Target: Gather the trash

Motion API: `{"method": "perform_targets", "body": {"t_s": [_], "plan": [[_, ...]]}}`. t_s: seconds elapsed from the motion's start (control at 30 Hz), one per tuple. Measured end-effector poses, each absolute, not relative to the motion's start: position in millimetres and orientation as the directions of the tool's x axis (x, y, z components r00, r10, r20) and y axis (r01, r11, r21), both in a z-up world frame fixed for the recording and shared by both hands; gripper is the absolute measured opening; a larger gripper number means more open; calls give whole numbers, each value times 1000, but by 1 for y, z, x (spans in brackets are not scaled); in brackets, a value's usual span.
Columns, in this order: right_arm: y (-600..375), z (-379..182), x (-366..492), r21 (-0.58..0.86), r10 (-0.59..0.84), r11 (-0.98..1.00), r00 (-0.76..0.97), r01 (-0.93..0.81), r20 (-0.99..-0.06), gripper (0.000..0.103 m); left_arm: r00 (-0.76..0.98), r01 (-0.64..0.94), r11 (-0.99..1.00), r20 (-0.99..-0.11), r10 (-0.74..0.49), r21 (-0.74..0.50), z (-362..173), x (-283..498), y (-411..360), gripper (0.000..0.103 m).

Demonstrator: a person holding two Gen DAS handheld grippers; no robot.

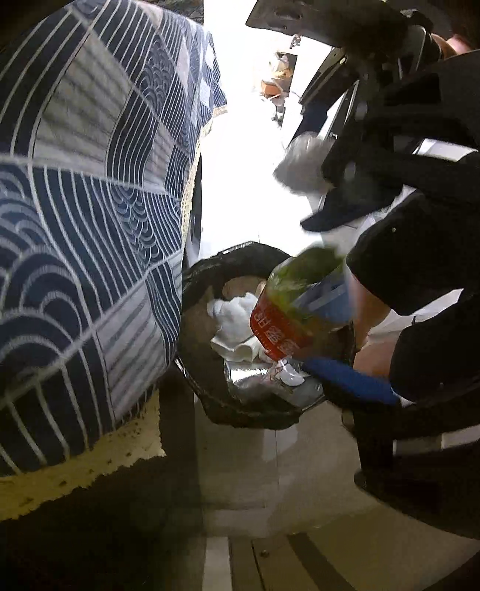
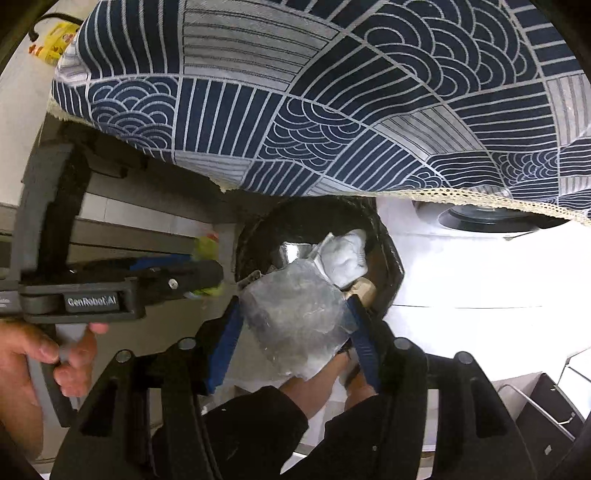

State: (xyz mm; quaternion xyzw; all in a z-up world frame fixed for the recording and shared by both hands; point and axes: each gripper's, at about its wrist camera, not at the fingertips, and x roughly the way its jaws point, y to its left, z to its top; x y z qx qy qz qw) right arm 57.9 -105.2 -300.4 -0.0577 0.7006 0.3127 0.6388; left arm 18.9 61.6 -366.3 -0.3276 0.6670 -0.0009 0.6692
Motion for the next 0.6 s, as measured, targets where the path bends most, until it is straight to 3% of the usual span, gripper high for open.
{"method": "perform_targets", "body": {"t_s": [0.03, 0.3, 0.37, 0.5, 0.6], "plan": [[-106, -299, 59, 361, 319, 799, -171, -481, -932, 73, 111, -441, 783, -892, -438, -439, -367, 18, 63, 74], [-117, -282, 64, 315, 296, 830, -115, -461, -948, 74, 120, -441, 782, -893, -434, -440, -357, 11, 70, 74], [-117, -277, 60, 291, 278, 832, -99, -472, -955, 84, 129, -445, 773, -887, -444, -452, -352, 9, 70, 74], [-119, -263, 54, 286, 288, 830, -71, -478, -955, 86, 142, -427, 777, -883, -447, -462, -338, 3, 65, 74], [-124, -250, 51, 282, 297, 832, -45, -478, -954, 87, 165, -405, 797, -893, -419, -449, -323, -3, 62, 85]]}}
